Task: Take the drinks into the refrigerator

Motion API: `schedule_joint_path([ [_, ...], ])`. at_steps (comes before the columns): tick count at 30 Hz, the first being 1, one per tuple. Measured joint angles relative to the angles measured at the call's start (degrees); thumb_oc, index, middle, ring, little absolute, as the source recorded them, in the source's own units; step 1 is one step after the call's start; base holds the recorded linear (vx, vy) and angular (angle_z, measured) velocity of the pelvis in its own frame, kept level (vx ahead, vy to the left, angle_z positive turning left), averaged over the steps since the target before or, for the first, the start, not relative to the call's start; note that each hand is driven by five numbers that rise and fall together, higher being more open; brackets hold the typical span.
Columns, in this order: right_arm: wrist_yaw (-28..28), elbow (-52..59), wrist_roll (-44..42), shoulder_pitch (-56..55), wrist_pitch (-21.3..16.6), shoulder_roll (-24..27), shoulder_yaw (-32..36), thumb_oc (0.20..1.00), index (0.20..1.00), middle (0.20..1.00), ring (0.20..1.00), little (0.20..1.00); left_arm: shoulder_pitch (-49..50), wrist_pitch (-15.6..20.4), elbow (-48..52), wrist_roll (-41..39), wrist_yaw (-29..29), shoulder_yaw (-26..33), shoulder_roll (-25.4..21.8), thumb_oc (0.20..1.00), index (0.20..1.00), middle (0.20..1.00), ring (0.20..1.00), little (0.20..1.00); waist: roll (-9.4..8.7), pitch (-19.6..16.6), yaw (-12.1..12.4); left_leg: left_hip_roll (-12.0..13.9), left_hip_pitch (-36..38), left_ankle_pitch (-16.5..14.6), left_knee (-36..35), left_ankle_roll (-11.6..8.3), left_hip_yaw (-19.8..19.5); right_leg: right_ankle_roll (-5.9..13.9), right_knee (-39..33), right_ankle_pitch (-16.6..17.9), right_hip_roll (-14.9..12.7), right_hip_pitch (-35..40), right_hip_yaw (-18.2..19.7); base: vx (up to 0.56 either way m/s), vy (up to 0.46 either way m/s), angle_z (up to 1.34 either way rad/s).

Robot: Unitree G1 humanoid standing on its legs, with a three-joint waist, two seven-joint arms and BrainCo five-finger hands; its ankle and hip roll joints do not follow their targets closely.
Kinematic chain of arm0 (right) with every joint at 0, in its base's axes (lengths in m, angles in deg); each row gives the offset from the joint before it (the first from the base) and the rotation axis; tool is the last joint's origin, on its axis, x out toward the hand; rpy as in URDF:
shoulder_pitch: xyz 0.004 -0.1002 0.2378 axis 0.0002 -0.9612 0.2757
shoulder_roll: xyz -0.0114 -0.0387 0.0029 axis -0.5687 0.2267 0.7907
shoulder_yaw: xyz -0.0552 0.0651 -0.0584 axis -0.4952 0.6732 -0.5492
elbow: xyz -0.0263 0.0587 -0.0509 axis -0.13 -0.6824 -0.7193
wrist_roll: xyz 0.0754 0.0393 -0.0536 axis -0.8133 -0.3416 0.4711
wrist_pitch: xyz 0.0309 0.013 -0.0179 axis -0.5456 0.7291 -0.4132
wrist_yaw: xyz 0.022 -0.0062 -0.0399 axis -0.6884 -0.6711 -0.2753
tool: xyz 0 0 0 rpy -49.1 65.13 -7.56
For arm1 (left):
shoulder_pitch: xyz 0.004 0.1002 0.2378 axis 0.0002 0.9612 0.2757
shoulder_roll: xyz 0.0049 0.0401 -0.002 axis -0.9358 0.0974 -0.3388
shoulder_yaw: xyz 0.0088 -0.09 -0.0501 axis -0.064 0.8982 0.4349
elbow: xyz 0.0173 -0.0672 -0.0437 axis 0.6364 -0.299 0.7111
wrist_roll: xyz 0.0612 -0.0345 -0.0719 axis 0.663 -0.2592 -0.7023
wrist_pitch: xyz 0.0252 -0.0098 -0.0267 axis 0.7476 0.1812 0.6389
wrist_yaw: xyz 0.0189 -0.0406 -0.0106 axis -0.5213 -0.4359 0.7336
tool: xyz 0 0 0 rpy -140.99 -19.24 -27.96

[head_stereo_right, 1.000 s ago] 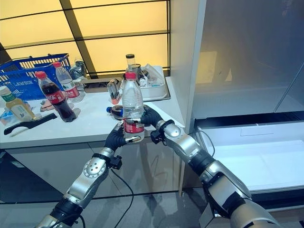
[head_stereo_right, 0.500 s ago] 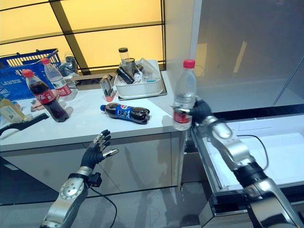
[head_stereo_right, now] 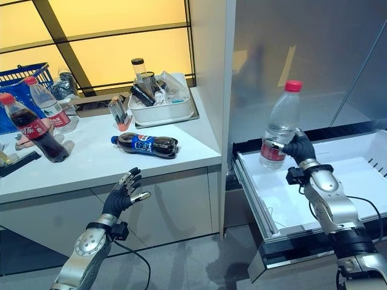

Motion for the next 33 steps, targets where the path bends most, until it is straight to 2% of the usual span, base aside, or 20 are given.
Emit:
schedule_joint_path([
  [7,2.17,-0.74,3.98,-9.5,-1.69,1.38,11.05,0.2,0.2,0.2,0.2,0.2,3.18,-0.03,3.33,-1.52,0.46,3.73,-0.35,1.0,1.0,1.0,1.0,1.0,-0.11,0.62,-0.09,-0.01,-0.08,-0.39,0.02,0.09,0.08,0.16,0.11,-0.04,-0.09,-0.21,0.29,0.01,-0.01,-0.02],
  [13,2.41,-6.21,14.8,-15.02,-0.14,1.64,11.58,0.2,0.2,0.2,0.2,0.2,5.19,0.0,9.01,-1.76,2.08,4.78,-1.54,1.0,1.0,1.0,1.0,1.0,-0.28,0.84,-0.69,-0.13,-0.05,-0.39,0.01,0.07,0.05,0.2,0.2,-0.08,-0.12,-0.25,0.46,0.0,-0.004,-0.02],
  [18,2.94,-19.28,21.88,-12.37,0.75,1.91,8.58,0.2,0.2,0.2,0.2,0.2,8.45,0.02,12.21,-3.79,4.94,3.28,-5.36,1.0,1.0,1.0,1.0,1.0,-0.14,0.82,-1.13,-0.06,0.0,-0.43,-0.07,0.04,-0.04,0.21,0.05,-0.08,-0.09,-0.16,0.38,-0.01,0.0,0.0],
  [19,3.14,-24.51,22.82,-8.81,-0.14,2.2,5.94,0.2,0.2,0.2,0.2,0.2,8.94,0.11,12.31,-4.53,5.07,2.59,-5.79,1.0,1.0,1.0,1.0,1.0,-0.04,0.81,-0.25,-0.07,-0.02,-0.49,-0.15,-0.04,-0.12,0.3,-0.05,-0.14,-0.05,-0.15,0.38,-0.04,0.006,-0.02],
  [22,3.62,-38.18,26.83,1.33,0.61,4.35,-3.62,0.2,0.2,0.2,0.2,0.2,9.05,0.09,12.66,-6.74,6.51,-1.26,-7.95,1.0,1.0,1.0,1.0,1.0,-0.3,0.73,0.23,-0.05,-0.18,-0.48,-0.08,-0.04,-0.28,0.42,-0.09,-0.21,0.01,-0.13,0.23,-0.04,0.01,0.02],
  [26,3.59,-52.19,32.33,11.47,1.14,4.14,-15.0,0.2,0.2,0.2,0.2,0.2,8.9,0.06,13.74,-8.45,6.83,-5.15,-9.46,1.0,1.0,1.0,1.0,1.0,-0.34,0.96,2.19,-0.25,-1.69,-0.15,0.06,0.12,-0.74,0.17,-0.08,0.25,-0.11,-1.59,-0.18,-0.09,0.016,0.05],
  [27,3.37,-53.53,33.51,12.51,1.52,4.2,-16.18,0.2,0.2,0.2,0.2,0.2,8.67,0.05,14.15,-8.67,6.93,-5.8,-9.87,1.0,1.0,1.0,1.0,1.0,-0.2,1.02,1.92,-0.28,-2.19,0.03,0.07,0.2,-0.96,0.21,-0.08,0.33,-0.17,-2.02,-0.38,-0.12,0.001,0.17],
  [30,3.3,-58.41,37.37,16.67,2.06,3.38,-21.07,0.2,0.2,0.2,0.2,0.2,7.5,0.11,14.85,-8.83,7.44,-8.63,-11.13,1.0,1.0,1.0,1.0,1.0,0.17,1.84,3.33,-0.7,-4.1,0.78,0.09,0.18,-1.69,0.26,0.25,0.66,-0.42,-3.59,-1.06,-0.14,0.01,0.11],
  [33,3.01,-60.13,43.38,24.67,2.73,3.16,-29.07,0.2,0.2,0.2,0.2,0.2,1.89,0.09,14.49,-7.34,8.31,-14.14,-14.74,1.0,1.0,1.0,1.0,1.0,2.22,4.4,3.14,-0.83,-7.22,1.77,0.1,0.34,-1.87,0.19,0.26,1.65,-0.57,-6.32,-1.49,-0.11,0.036,0.07],
])
